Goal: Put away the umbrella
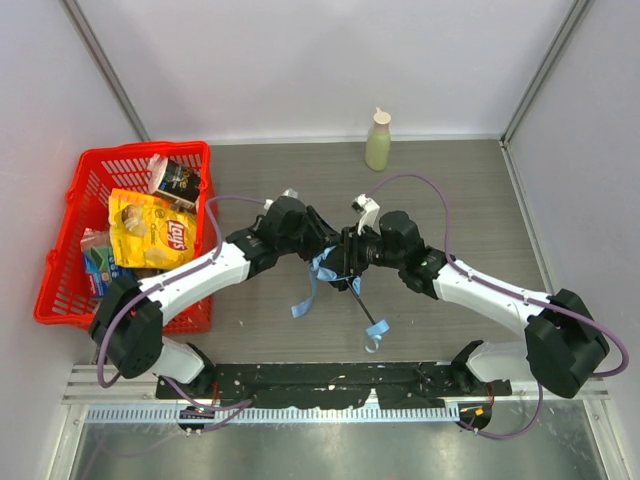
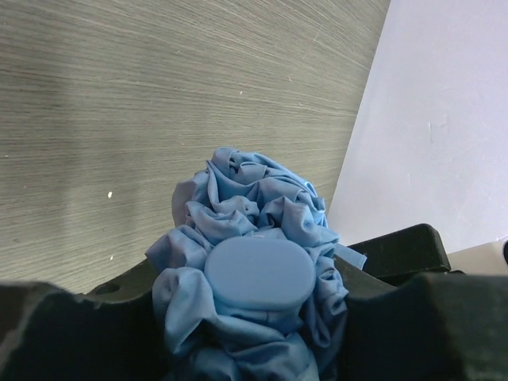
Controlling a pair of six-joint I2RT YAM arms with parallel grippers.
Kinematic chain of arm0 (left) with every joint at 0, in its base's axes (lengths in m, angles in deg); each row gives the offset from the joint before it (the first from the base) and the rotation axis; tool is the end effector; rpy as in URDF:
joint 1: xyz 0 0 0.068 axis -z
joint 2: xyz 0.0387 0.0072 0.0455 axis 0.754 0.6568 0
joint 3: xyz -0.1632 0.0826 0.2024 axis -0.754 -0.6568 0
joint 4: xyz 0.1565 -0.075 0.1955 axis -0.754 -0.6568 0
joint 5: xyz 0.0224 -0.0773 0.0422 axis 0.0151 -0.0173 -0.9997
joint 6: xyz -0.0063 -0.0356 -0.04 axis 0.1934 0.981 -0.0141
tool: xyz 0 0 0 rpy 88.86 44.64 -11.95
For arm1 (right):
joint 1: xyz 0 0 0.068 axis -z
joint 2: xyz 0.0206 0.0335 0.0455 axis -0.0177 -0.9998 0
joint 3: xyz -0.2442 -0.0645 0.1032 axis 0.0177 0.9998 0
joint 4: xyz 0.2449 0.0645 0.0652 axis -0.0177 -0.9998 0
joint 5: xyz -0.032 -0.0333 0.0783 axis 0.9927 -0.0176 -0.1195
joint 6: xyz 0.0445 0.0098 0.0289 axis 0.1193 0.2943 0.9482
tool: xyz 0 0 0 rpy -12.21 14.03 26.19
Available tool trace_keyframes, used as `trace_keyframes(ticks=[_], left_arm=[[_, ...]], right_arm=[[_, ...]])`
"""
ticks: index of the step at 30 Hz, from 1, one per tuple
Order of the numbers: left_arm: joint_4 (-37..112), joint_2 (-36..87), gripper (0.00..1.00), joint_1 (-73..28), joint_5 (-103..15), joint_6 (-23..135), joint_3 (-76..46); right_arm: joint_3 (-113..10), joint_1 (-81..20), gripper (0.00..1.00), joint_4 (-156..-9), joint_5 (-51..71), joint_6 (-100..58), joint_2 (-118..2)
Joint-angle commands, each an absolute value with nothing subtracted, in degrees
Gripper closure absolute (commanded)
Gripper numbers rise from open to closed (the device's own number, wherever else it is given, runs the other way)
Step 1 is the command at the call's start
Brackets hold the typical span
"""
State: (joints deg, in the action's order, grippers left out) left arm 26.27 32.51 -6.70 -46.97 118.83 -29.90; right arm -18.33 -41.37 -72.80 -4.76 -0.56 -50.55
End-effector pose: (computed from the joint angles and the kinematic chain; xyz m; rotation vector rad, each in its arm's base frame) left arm 0.2367 -0.2194 0.2621 -0.6284 2.3835 -1.1554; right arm 0.2089 0.1951 0.2521 -0.5131 2.0415 1.1210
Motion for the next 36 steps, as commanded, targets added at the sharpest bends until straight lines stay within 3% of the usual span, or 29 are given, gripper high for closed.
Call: trace_keyframes(ticks=[1,7,9,15,22,26,28,33,35,36], left_arm=[[28.4,33.4,1.00,-5.8,-46.7,120.4,-28.8],[25.1,34.2,1.00,-6.5,-46.8,121.2,-27.1],[22.3,34.8,1.00,-6.9,-46.3,122.2,-26.0],[17.3,37.7,1.00,-7.3,-44.4,125.3,-23.7],[12.5,37.8,1.00,-7.2,-44.3,127.5,-22.3],[10.1,37.4,1.00,-7.3,-44.6,128.4,-21.7],[9.5,37.2,1.00,-7.3,-44.5,129.4,-21.8],[9.4,37.0,1.00,-7.3,-43.2,130.2,-22.1],[10.9,36.4,1.00,-7.3,-42.7,130.4,-22.9],[12.9,36.3,1.00,-7.3,-42.6,130.0,-23.7]], right_arm=[[-20.3,-41.9,0.95,-64.5,-7.6,3.4,-47.1],[-23.7,-42.9,0.44,-84.4,-0.2,-6.6,-44.2],[-25.2,-44.6,0.36,-88.9,2.8,-9.1,-43.6],[-31.3,-53.4,0.23,-97.3,16.3,-16.6,-47.6],[-34.7,-60.6,0.21,-99.8,33.0,-20.3,-53.4],[-34.7,-61.6,0.26,-96.2,38.9,-21.0,-54.9],[-34.1,-61.6,0.33,-93.7,38.5,-21.6,-55.6],[-33.2,-61.6,0.64,-89.1,34.6,-22.5,-56.1],[-32.9,-61.2,0.82,-87.3,32.8,-22.5,-56.4],[-32.8,-61.1,0.98,-86.8,30.7,-22.3,-56.5]])
